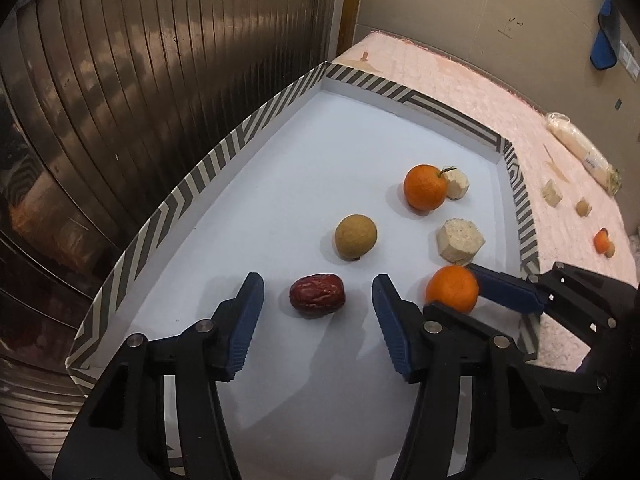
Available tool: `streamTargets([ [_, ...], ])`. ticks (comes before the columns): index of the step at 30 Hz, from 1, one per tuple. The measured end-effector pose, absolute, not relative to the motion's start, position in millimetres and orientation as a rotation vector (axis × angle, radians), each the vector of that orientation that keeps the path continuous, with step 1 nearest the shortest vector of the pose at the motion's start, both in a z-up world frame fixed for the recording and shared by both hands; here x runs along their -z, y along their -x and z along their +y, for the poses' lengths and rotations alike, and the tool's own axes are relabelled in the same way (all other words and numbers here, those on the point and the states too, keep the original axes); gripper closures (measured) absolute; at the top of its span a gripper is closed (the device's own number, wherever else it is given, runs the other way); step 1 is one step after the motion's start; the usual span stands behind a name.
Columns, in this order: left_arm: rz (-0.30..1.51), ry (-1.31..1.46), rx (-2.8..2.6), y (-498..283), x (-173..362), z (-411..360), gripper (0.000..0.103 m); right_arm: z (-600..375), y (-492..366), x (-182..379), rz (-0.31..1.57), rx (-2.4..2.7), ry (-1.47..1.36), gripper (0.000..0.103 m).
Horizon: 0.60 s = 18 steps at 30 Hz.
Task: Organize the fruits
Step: 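Carry the date and orange into the striped tray and open both grippers, then move both open grippers back from the tray toward the bed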
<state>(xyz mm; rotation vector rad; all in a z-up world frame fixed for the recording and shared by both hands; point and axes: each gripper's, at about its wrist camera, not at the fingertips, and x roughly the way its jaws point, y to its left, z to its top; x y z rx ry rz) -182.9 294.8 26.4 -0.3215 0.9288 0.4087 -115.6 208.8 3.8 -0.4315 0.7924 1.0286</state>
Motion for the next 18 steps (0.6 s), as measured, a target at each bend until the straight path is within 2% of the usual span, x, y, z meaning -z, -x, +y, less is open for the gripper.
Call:
streamTargets([
  [9,0.872,0.291,-0.4,179.3,-48.0,276.0,0.046,172.7,120.6,-30.9,0.733,-1.015,0.353,0.07],
  [18,0.833,0.222,-0.289,144.6,-68.0,212.9,0.046,110.7,102.9,-51.7,0.7,-0.909,0.249,0.068],
])
